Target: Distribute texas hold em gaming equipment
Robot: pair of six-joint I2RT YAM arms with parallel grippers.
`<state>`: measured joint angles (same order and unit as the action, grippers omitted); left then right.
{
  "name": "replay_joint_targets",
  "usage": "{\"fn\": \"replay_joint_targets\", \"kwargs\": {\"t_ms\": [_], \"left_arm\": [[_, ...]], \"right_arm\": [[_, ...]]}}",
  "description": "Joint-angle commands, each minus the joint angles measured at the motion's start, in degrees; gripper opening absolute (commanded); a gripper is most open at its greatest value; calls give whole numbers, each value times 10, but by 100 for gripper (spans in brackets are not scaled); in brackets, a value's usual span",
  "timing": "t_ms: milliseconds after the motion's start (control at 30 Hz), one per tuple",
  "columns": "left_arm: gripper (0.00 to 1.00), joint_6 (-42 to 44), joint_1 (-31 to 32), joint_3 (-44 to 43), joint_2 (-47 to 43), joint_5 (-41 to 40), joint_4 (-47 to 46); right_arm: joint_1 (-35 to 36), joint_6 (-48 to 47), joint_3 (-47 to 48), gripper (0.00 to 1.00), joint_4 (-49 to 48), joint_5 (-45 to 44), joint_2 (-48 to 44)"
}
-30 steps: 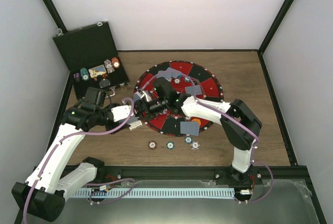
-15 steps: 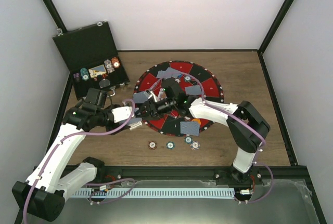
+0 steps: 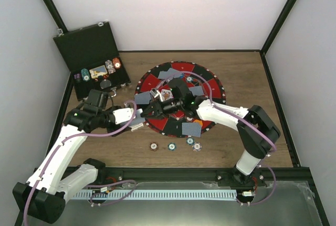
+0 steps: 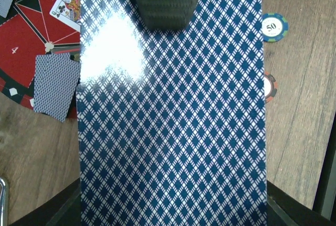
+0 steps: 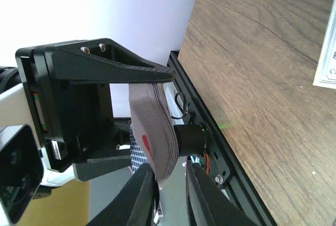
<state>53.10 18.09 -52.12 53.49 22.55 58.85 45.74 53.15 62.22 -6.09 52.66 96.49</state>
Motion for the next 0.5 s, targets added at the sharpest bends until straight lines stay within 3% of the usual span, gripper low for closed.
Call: {"fn": "replay_joint_targets", "kwargs": {"t_ms": [0,233,467], "left_arm": [[20,13,-2,11,-8,5,-18],[19,11,-1,21,-4,-1,-27],[19,12,-1,22,-2,-2,-30]], "right_arm": [[-14,23,-20,14,-9,-10,-28],[-16,37,-37,1,-25,-7,-49],[-16,53,-54,1,-52,-2,-59]]}}
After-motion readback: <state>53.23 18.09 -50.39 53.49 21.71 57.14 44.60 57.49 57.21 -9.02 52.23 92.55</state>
